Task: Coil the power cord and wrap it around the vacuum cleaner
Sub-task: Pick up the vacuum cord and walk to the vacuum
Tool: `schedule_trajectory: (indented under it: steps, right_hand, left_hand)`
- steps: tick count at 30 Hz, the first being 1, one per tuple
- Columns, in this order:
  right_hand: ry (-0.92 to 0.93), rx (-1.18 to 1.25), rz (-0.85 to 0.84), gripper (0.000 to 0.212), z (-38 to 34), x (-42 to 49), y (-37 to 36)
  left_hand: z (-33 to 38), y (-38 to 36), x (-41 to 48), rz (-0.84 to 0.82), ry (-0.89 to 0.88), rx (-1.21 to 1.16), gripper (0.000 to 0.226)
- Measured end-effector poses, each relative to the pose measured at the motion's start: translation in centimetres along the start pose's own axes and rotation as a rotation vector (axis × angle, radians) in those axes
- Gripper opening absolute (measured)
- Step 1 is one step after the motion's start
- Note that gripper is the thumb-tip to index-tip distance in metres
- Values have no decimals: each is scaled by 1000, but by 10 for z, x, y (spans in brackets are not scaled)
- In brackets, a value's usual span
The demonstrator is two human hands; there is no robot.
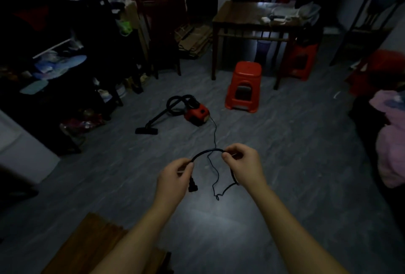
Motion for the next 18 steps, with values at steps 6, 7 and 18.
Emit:
schedule_trajectory:
  steps: [6,7,18]
  right_hand:
    - [53,-37,-15,7,-7,85,27]
    - [46,-32,-22,6,-7,99,28]
    - [-96,-36,30,5,24,251,-9]
  left_hand:
    - [32,-31,73,33,-43,58,15]
    - [32,-36,86,32,-47,63,14]
    - [1,-106,253,-72,70,-182,35]
Point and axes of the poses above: each hand's wrist, its own x-axis towards the middle knuckle, its own y-axis out of the back of the hand, z = x × y, the point moved 5 cm from there along x, towards the middle knuckle, and after that the axes turned 4 degrees about x, right-handed, at the moved point
